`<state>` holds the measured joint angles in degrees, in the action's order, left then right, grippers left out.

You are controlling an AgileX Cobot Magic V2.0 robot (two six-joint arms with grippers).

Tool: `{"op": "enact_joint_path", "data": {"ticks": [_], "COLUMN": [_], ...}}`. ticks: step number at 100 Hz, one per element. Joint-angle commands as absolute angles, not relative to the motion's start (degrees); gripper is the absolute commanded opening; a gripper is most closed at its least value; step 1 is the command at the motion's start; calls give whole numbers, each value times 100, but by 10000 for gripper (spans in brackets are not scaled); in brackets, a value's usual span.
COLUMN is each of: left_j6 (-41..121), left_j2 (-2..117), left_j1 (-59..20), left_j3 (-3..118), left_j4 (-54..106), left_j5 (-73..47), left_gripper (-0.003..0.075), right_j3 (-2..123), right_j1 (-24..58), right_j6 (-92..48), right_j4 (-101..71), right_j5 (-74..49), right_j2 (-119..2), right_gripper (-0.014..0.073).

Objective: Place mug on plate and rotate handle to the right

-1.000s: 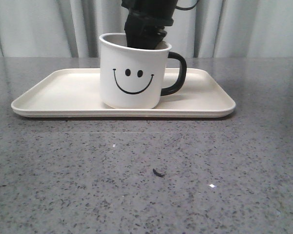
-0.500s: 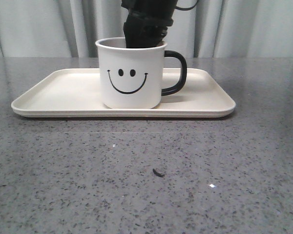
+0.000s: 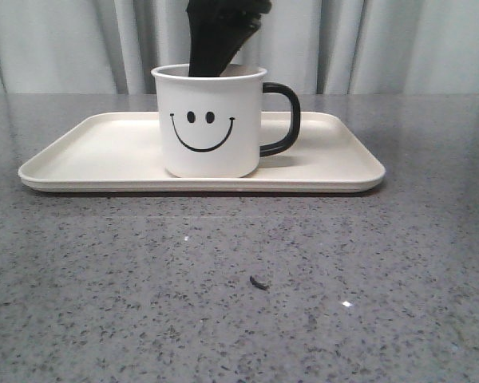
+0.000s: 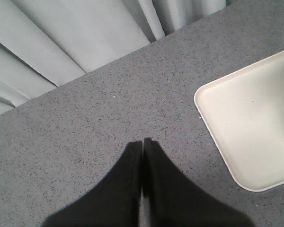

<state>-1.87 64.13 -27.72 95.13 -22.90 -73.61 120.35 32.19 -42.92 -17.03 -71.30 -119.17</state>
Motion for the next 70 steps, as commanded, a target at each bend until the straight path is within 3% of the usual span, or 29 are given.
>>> {"op": "enact_joint_path", "data": {"ticks": [1, 70], "left_j6": [-238, -238], "left_j2": [6323, 6334], "left_j1": [-2809, -2809], "left_j3": [9643, 9037], "left_j4": [-2380, -2424], "left_j5": [-7227, -6869], "left_gripper": [-19, -19], "right_j3": [12227, 12239], "right_j1": [3209, 3309], "right_j6": [-4278, -4129], "right_j4": [-1842, -2146], "right_j5": [-7660, -7665], "right_j2": [-11509, -10352], "right_gripper": [194, 192]}}
